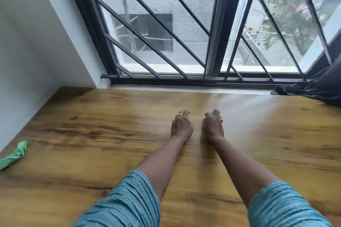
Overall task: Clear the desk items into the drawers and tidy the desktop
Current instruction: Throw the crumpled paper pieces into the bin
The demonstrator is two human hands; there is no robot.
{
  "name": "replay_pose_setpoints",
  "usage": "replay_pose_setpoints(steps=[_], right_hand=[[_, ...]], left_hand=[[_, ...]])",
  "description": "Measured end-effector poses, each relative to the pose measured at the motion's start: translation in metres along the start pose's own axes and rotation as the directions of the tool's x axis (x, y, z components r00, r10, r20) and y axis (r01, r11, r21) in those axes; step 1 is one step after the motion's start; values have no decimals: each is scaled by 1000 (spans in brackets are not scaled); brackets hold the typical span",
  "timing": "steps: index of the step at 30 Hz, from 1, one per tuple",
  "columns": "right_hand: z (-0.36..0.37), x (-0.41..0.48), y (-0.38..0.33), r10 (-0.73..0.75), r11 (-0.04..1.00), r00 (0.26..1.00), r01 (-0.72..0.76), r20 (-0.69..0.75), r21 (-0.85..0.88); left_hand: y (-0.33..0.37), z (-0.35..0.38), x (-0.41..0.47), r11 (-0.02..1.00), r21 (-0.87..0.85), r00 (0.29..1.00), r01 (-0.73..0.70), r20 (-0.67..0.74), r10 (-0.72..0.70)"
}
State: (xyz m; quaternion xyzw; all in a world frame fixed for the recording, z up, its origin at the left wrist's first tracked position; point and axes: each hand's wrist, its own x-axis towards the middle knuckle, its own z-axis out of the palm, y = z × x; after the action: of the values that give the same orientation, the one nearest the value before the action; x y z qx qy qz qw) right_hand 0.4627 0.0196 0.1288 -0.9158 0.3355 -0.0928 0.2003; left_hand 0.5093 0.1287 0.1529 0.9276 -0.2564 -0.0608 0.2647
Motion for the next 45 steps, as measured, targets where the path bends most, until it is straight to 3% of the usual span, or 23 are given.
replay_pose_setpoints(steps=[8,14,21,26,33,41,45], right_hand=[[43,-39,-71,-260,962,965,263,-43,71],[80,-76,-154,-447,884,894,438,19,165],[125,-108,-247,-543,835,832,522,113,173],[154,-123,-297,-631,774,766,610,126,170],[170,-146,-327,-682,731,723,674,114,104],[169,-166,-333,-605,795,794,599,58,98],[166,-186,-334,-565,821,824,557,42,122]], left_hand=[[-75,-35,-20,997,41,983,72,-169,-64],[-178,-95,-51,951,134,917,278,-332,-221],[-313,-180,-107,767,145,705,625,-527,-475],[-385,-219,-127,602,26,546,798,-452,-705],[-423,-215,-127,624,58,583,779,-432,-688],[-427,-204,-128,746,-24,648,665,-478,-593],[-423,-201,-143,834,-94,689,544,-518,-507]])
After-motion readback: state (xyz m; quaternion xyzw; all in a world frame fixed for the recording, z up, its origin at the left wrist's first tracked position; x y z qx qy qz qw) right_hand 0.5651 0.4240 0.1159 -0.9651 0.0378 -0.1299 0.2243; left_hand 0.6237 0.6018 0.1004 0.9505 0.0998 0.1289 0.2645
